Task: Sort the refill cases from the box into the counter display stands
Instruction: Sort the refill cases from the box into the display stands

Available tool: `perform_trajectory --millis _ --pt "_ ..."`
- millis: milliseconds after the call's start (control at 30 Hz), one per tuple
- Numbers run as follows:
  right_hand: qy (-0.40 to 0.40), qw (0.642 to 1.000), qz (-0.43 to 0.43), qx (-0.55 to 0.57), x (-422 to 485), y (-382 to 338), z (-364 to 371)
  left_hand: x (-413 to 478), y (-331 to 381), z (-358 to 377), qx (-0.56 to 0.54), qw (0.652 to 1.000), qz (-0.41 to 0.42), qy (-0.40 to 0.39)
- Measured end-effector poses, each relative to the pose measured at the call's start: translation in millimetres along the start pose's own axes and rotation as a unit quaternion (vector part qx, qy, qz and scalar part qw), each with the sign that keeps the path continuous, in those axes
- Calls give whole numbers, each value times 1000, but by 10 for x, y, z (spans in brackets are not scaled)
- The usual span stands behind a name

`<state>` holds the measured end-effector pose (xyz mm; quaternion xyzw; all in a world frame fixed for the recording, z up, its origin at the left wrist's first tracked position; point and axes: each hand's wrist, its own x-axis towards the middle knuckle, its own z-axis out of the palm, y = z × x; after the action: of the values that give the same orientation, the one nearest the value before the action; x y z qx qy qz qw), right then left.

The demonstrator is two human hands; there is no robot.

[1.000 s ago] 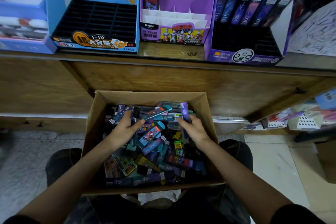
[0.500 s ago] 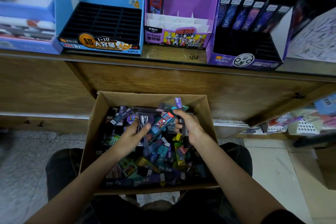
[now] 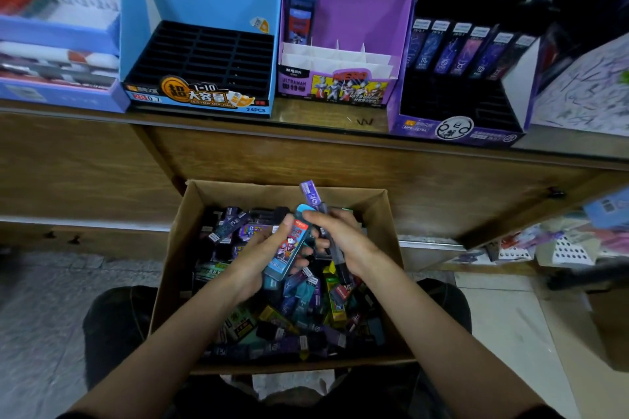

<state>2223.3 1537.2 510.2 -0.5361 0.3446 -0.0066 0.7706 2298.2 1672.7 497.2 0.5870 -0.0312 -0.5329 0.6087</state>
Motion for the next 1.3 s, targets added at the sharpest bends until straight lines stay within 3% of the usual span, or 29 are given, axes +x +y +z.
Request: perform_trajectory --millis 100,267,400,500,567,667,933,1133,1300 --pt "10 996 -36 -75 -62 -14 58 -57 8 19 24 998 2 -51" --pt "45 997 -18 -55 -139 -90 37 -40 81 -18 -10 999 38 11" --pt "-19 997 -1 -74 -220 -82 -32 -57 147 -40 -42 996 52 63" --pt "-114 986 12 -121 -273 -108 -60 -65 225 -3 -32 994 69 78" --pt "-170 974 13 -151 -288 -129 -67 -65 267 16 -18 994 70 77" --pt "-192 967 5 -168 -287 -147 -69 -71 306 7 -7 995 77 55" --pt "-117 989 6 -93 -301 -135 -231 -108 410 -120 -10 983 152 103" --pt "26 997 -66 42 -261 -274 -289 -196 357 -109 112 990 86 2" --pt "-18 994 -107 -29 -264 -400 -168 -212 323 11 120 982 121 -80"
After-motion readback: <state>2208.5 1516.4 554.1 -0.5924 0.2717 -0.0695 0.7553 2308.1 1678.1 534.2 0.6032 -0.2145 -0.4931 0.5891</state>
